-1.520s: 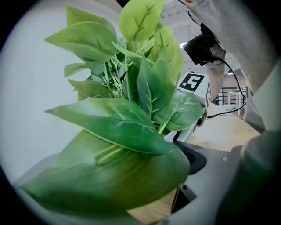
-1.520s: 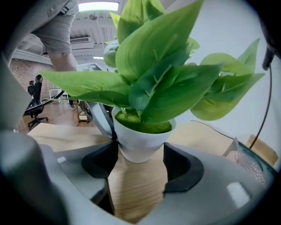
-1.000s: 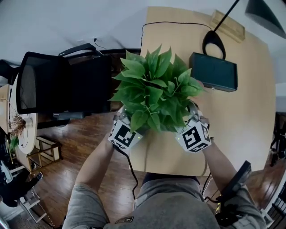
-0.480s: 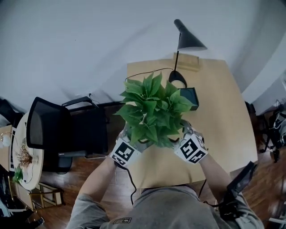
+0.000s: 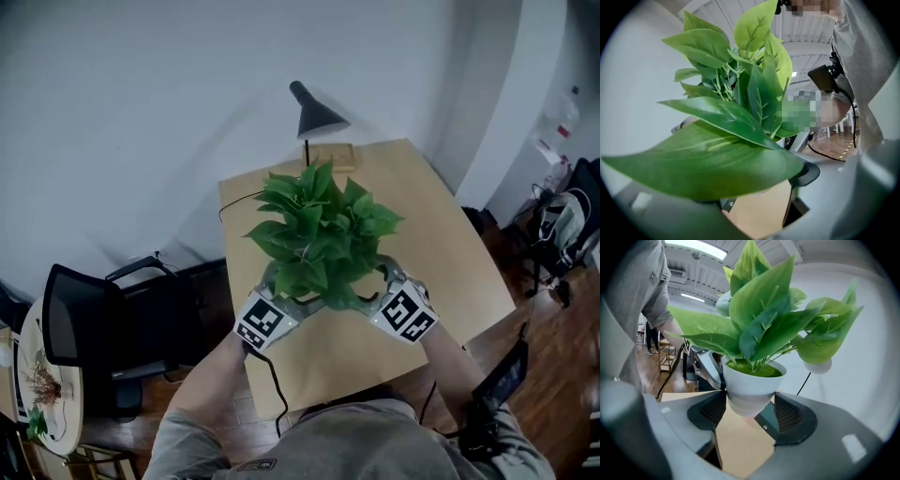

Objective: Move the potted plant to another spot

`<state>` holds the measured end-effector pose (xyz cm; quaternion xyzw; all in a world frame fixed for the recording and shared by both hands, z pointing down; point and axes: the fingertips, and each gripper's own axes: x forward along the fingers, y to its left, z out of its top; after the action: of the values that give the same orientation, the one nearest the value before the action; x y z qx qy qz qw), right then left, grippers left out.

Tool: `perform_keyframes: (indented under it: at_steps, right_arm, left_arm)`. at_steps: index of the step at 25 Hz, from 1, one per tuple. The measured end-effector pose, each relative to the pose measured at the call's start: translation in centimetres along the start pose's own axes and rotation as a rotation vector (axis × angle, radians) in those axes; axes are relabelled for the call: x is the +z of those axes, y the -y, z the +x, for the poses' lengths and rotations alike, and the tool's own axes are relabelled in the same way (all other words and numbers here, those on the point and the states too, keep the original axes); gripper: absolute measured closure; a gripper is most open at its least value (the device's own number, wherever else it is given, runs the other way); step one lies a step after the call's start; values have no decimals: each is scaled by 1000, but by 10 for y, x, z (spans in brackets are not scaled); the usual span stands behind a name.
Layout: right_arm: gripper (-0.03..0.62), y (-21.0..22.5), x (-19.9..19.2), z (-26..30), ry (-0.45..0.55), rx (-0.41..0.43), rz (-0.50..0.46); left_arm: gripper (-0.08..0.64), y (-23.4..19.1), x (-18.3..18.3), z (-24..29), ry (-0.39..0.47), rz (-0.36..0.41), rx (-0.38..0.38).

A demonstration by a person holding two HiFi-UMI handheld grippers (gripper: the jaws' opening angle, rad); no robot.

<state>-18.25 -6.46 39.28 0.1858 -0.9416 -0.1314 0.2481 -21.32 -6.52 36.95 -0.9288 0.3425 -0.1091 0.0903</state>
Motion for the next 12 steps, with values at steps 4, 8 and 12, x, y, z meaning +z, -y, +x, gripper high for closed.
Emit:
perform_keyframes:
  at_steps: [4, 8, 12]
  right_arm:
    - [264, 3, -5, -11, -16, -19, -4]
    - [265, 43, -32, -34, 4, 1, -11]
    - [265, 56, -42, -38, 16, 19, -44]
  left_arm:
    - [152, 10, -3, 6, -47, -20, -34]
    - [152, 13, 11, 61, -36, -17, -11]
    - [152, 15, 11, 76, -30, -19, 23]
